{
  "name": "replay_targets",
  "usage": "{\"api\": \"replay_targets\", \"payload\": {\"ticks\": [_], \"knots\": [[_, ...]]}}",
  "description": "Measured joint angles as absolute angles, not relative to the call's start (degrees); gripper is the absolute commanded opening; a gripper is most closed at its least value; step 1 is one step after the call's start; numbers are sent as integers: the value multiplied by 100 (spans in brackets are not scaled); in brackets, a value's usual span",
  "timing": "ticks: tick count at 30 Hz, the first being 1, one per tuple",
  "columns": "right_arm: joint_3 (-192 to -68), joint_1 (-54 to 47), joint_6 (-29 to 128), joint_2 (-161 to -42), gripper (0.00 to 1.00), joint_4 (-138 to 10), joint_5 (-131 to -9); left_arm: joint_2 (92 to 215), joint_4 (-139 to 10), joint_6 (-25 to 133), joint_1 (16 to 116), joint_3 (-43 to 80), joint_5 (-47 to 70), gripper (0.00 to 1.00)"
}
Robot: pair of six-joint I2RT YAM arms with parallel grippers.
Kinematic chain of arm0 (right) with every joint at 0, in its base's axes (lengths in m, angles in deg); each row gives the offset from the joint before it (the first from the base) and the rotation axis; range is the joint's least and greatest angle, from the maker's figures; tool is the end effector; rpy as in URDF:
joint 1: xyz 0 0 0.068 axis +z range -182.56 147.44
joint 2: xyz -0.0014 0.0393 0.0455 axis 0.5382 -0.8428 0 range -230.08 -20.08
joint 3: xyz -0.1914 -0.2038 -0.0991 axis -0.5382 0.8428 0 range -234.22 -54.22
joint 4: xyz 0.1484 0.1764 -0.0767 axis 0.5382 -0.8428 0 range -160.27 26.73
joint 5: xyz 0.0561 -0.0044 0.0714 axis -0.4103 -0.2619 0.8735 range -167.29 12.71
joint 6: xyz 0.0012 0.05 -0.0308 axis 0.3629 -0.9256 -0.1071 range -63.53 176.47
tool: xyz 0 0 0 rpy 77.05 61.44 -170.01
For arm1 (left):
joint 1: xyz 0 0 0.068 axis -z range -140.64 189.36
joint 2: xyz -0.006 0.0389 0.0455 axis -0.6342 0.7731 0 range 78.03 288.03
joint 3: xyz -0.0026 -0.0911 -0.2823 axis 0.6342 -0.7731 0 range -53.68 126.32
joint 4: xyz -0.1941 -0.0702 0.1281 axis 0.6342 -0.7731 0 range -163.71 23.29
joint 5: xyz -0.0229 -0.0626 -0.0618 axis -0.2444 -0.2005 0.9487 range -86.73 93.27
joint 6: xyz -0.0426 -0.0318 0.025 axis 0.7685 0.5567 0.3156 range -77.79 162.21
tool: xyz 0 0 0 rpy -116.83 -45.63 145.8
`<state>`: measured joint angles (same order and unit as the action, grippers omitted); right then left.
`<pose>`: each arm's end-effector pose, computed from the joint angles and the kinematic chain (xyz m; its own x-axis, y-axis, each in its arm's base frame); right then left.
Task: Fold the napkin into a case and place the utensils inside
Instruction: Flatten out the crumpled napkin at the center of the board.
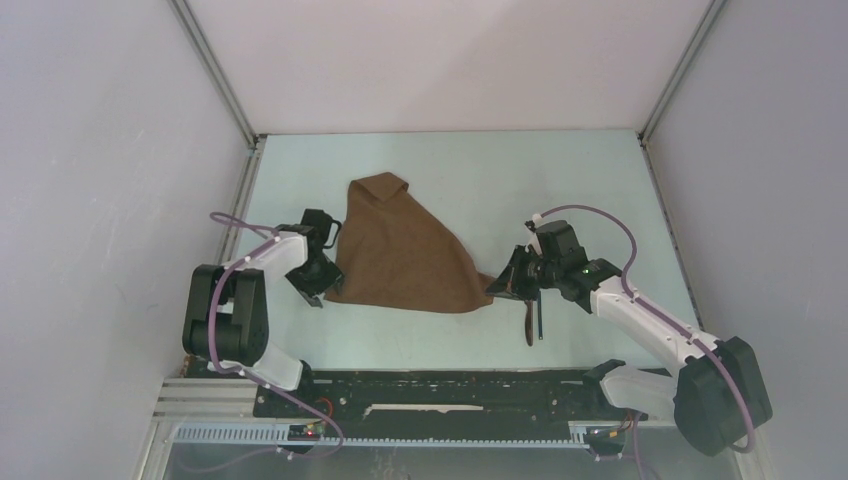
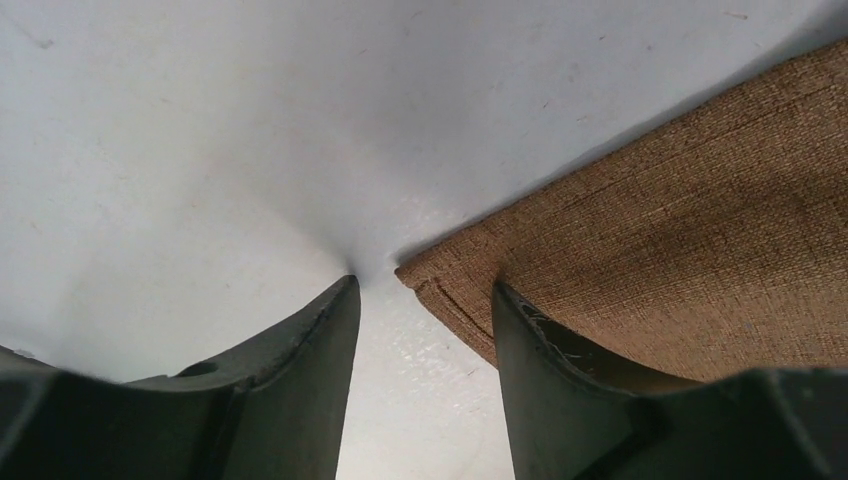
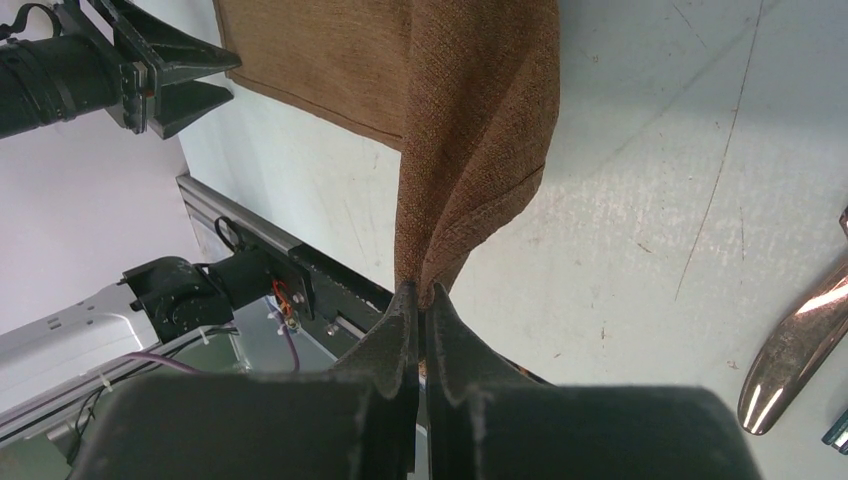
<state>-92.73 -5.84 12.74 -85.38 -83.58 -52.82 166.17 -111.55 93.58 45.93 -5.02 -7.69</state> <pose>0.1744 0.1075 0.2451 -0.9298 0.2364 -0.2822 -0.0254 0.7236 0.6898 0.2334 -0.0187 0.1899 -0.6902 -0.6926 -0.2097 -0.7139 0.6991 0.0407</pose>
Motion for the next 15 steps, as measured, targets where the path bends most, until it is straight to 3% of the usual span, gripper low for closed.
{"api": "replay_targets", "payload": {"ticks": [3,7,10,15], "knots": [[-9273,-584,1276,-8538,0,-8358,-5279,16659,-11113,9391,4593,-487,-724,44],[-9273,-584,1276,-8538,0,-8358,-5282,16742,-10984,9376,4591,-423,-573,15],[-9273,-584,1274,-8538,0,-8358,-5284,16735,-10809,9264,4506,-428,-527,3],[-9266,-643,1237,-8564,0,-8221,-5234,16639,-10508,9008,4353,-447,-490,0]]}}
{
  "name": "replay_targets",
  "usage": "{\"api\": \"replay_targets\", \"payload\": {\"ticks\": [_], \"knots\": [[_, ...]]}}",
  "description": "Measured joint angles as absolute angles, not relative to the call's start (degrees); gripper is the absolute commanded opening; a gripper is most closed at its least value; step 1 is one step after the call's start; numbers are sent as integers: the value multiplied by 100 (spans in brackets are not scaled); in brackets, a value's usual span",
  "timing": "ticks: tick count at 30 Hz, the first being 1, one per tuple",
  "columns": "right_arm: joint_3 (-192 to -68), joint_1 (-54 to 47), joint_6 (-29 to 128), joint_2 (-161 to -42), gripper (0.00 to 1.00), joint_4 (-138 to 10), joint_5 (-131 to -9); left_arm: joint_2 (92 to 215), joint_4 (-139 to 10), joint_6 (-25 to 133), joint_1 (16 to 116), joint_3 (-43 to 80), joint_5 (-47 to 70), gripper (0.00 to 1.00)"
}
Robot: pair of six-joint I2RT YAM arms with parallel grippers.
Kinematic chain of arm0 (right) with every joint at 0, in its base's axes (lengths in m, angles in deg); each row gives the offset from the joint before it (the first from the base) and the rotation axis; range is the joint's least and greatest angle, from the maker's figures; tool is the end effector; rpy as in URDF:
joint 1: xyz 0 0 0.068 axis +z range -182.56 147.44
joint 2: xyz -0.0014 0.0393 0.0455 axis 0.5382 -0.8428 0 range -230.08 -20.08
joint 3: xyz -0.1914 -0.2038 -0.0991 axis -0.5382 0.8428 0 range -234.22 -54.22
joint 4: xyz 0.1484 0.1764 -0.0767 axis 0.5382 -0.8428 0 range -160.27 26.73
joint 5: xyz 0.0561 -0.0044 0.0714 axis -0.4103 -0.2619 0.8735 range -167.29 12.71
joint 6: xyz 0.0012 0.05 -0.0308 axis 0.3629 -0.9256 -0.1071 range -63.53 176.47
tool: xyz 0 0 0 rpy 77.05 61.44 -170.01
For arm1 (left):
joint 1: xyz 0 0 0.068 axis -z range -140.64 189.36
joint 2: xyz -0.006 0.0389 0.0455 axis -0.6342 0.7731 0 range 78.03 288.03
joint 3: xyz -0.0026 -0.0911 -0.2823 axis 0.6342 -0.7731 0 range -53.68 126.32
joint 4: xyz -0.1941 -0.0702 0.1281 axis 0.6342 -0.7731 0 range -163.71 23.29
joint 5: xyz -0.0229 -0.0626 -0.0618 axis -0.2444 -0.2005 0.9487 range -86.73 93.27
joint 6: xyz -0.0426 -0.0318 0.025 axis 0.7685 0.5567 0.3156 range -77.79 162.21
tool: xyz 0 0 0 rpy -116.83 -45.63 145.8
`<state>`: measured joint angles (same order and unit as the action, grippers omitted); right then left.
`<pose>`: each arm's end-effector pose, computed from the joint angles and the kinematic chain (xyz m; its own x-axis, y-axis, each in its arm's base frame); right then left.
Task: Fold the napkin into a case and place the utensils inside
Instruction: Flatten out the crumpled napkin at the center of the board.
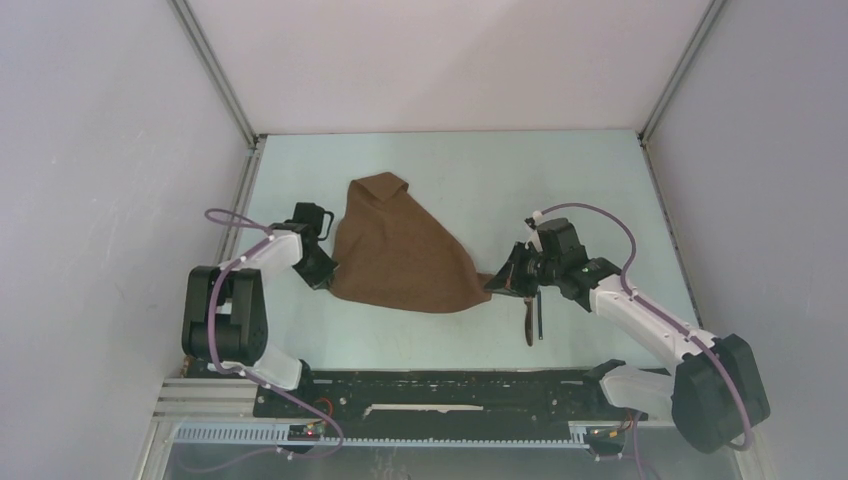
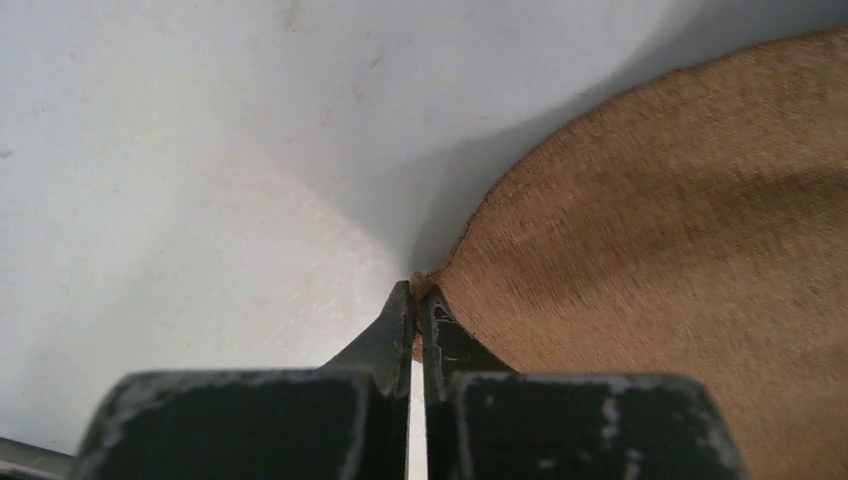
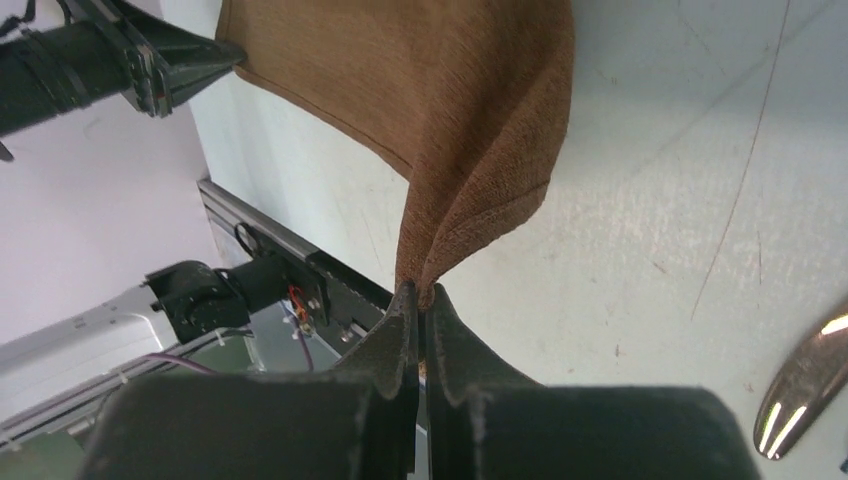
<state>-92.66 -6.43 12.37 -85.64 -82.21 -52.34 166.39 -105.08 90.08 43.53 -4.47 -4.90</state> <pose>0.1774 0.1070 0.2459 -0.9250 0.2491 -0.2870 -0.0256 0.7127 0.7010 0.2491 -0.0120 0.1930 -0.6838 -0.6863 -0.2480 -0.6945 0.7163 -0.0673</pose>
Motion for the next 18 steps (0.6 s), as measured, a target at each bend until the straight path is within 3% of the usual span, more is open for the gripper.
{"api": "replay_targets", "payload": {"ticks": [6,13,18], "knots": [[-9865,-1183,857,-9373,0,-7722,-4737,16545,-10803,8783,4309,600,-214,0],[-12584,-1688,666,-10967,0,-7250,-4442,16862,-10805,8523,4165,3813,155,0],[-13762,-1740,804,-11091,0,-7331,-4412,16796,-10820,8318,4114,5288,205,0]]}}
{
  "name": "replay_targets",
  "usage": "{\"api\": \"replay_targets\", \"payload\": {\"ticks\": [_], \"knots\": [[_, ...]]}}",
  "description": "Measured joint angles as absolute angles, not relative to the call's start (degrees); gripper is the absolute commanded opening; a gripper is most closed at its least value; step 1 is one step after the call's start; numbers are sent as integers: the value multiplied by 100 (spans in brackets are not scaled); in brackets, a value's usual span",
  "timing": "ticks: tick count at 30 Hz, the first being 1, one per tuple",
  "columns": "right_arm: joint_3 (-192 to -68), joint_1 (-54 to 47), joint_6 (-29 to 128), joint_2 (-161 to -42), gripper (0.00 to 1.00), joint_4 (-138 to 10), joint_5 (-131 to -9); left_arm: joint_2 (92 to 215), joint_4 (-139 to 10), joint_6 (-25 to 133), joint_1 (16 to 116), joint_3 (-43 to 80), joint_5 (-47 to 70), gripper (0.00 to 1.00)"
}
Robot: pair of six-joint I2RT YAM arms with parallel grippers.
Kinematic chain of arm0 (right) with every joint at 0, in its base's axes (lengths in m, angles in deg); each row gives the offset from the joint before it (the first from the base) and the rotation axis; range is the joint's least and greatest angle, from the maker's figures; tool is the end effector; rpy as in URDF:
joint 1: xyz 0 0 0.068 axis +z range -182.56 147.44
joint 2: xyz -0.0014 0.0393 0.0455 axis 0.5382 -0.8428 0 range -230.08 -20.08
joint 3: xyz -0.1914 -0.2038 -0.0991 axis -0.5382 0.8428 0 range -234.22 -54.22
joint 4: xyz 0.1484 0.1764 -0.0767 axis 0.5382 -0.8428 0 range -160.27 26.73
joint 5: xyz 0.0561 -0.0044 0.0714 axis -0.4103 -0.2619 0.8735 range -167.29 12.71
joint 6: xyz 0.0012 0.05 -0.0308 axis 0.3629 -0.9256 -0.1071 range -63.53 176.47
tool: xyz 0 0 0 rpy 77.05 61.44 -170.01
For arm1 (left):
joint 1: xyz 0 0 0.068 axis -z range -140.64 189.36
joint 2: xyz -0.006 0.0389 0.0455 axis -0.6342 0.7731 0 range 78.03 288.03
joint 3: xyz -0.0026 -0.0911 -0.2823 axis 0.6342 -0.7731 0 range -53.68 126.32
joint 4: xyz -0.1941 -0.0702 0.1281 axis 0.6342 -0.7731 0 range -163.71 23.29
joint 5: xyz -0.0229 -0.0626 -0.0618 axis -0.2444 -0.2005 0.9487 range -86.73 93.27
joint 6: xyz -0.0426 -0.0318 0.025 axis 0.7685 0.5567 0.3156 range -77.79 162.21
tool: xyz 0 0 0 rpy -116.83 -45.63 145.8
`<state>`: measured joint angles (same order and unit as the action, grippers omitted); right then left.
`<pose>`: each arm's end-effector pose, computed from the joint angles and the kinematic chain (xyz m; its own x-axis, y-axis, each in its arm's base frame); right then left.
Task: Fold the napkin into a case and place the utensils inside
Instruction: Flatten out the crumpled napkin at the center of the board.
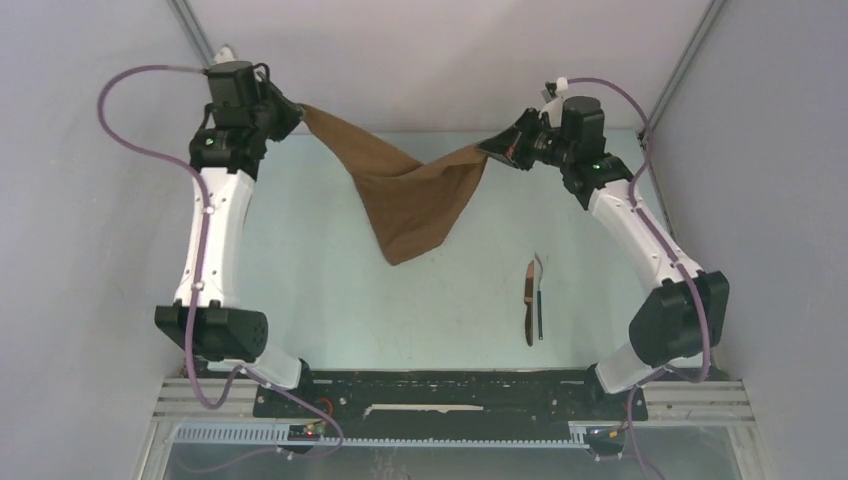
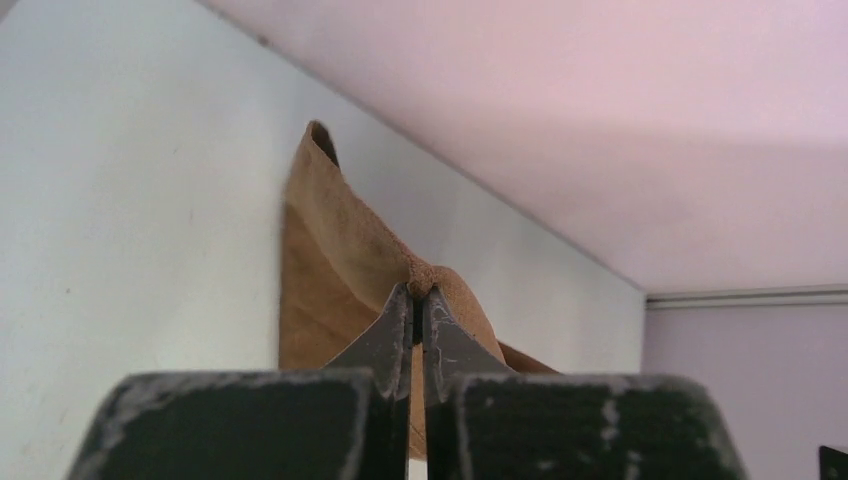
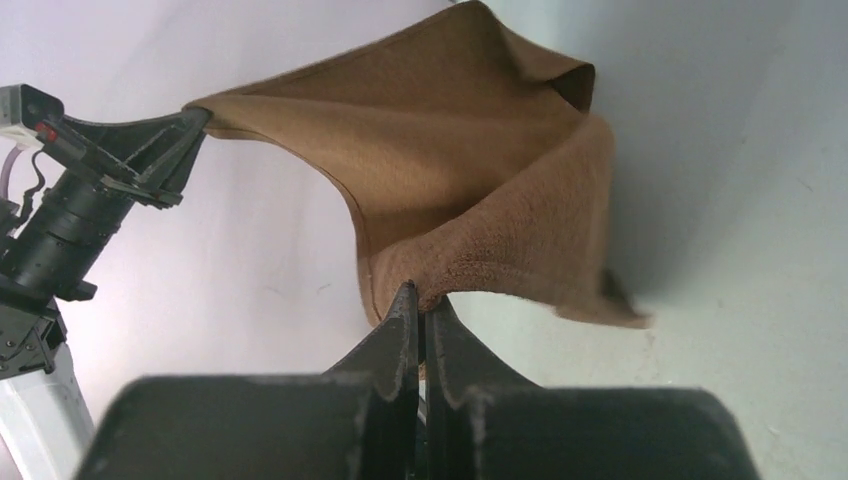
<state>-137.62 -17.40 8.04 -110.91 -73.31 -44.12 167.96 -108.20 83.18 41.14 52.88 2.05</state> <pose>0.3411 0.1165 0.3995 -0.7328 0.4503 -0.5101 -0.2627 0.5043 0.8226 0.3237 -0.0091 0.4750 -0.3248 -0.6458 -0.6910 -0.2666 0.7635 -0.5882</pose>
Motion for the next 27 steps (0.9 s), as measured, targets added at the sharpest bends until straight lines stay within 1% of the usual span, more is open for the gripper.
{"api": "replay_targets", "payload": {"ticks": [3,7,11,13,17,21,23,27], "knots": [[-13893,-1668,1007,-10755,0,-7571,-4436,16412,-10932,8189,4114,5585,199,0],[-13891,-1344,1375,-9865,0,-8096,-4619,15273,-11089,8082,4114,5388,127,0],[-13775,-453,1958,-8420,0,-8339,-4987,13520,-10997,7950,4114,4899,76,0],[-13694,9,2194,-7681,0,-8376,-5076,12851,-10960,7909,4114,4842,52,0],[-13482,382,2387,-6468,0,-8310,-5177,11719,-10914,7861,4114,5023,-2,0],[-13181,485,2334,-6086,0,-8151,-5282,11242,-10882,7867,4114,4881,-144,0],[-13034,498,2266,-6180,0,-8225,-5537,11251,-10903,7885,4114,4615,-310,0],[-12857,437,1995,-6700,0,-8533,-6530,11583,-10978,7983,4114,3716,-658,0]]}}
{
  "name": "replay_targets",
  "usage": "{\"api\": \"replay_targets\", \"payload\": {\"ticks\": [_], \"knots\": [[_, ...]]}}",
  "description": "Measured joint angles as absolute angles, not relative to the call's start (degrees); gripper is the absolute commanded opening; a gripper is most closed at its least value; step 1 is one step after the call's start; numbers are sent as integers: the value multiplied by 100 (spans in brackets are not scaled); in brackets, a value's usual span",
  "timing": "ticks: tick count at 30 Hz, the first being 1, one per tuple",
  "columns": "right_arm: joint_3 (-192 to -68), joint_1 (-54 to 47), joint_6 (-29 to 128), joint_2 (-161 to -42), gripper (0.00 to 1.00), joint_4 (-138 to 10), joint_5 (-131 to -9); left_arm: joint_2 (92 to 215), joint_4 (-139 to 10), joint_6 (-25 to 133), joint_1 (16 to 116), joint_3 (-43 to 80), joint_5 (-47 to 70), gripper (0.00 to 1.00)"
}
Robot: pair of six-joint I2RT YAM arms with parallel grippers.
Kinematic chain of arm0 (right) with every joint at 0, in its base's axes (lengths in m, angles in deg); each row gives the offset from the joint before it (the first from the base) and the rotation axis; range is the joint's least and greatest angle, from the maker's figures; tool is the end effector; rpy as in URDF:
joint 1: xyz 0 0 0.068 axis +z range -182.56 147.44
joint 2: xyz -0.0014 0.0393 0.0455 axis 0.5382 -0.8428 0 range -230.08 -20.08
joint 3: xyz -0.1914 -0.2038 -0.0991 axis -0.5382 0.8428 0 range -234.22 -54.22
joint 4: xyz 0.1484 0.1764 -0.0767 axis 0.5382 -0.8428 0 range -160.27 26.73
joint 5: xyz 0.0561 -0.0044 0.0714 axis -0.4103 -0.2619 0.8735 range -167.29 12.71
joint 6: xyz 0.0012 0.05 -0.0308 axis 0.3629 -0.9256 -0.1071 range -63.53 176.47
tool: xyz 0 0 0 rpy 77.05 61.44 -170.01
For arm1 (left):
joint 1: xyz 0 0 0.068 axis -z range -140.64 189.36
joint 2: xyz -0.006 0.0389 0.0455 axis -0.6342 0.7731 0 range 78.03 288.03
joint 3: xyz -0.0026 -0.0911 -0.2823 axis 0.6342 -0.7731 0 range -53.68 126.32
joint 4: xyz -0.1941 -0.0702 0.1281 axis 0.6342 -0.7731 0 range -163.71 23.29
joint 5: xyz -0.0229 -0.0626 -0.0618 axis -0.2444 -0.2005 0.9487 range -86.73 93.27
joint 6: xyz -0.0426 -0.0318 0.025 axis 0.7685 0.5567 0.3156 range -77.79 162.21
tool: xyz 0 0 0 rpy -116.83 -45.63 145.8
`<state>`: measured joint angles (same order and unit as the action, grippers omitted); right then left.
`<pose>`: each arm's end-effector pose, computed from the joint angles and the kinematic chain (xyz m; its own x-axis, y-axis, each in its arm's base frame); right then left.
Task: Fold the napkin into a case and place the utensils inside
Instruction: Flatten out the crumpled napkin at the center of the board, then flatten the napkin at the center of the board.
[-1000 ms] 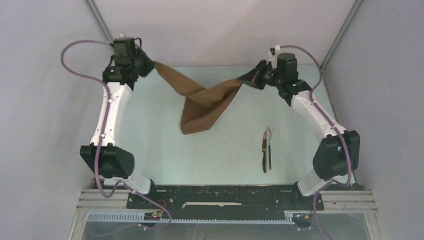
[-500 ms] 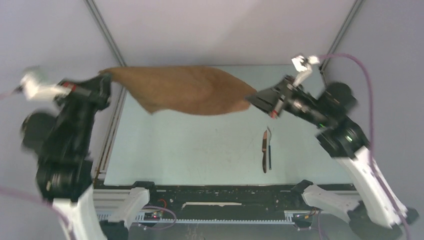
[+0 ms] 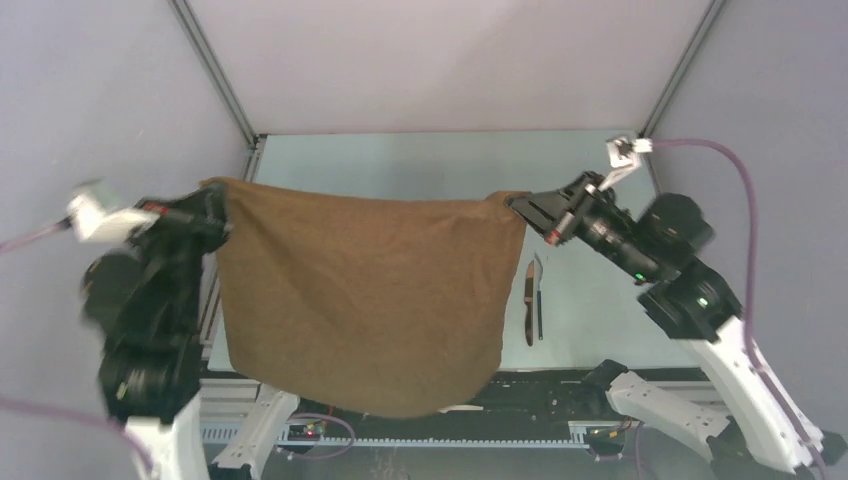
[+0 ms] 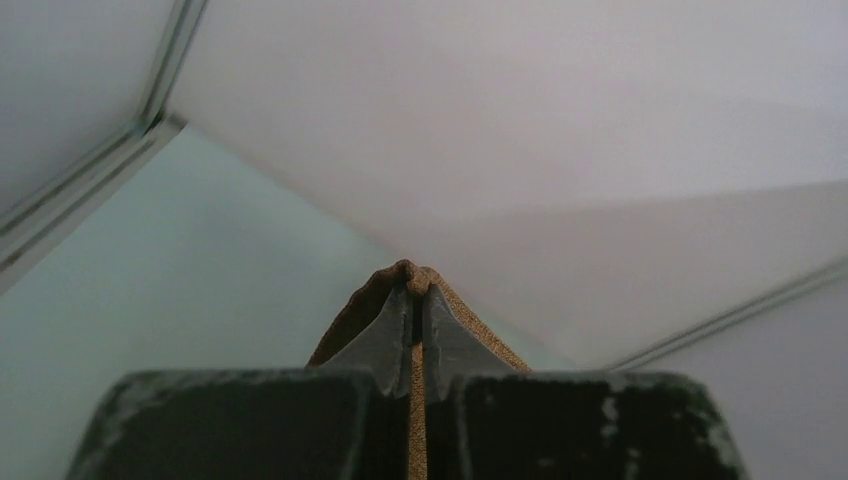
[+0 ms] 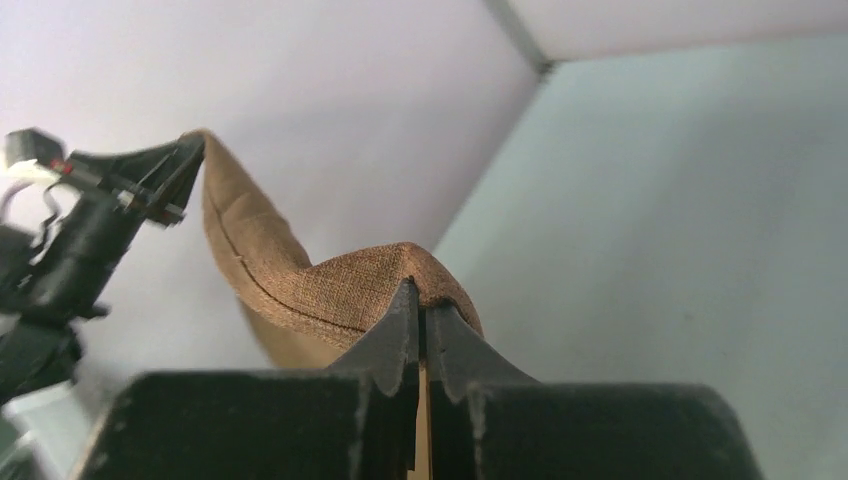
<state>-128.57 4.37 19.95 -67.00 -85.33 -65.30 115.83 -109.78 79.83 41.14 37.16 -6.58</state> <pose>0.0828 0.0732 0.4920 -0.3880 0.4366 -0.8117 -0.6497 0.4951 0.5769 -0.0062 0.0075 0.5263 0.2213 -0.6086 -0.7620 -0.0034 0.7808 -0.6247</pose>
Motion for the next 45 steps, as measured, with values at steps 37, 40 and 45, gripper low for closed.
{"api": "replay_targets", "payload": {"ticks": [37,40,45], "knots": [[-13775,-118,3106,-12728,74,-8926,-6582,16403,-8794,8326,3935,315,1143,65],[-13786,-149,3082,-13093,75,-8966,-6914,16641,-8761,8490,3811,95,1091,67],[-13902,-341,2999,-13760,76,-8892,-7244,17268,-7990,9148,3411,27,1375,71]]}}
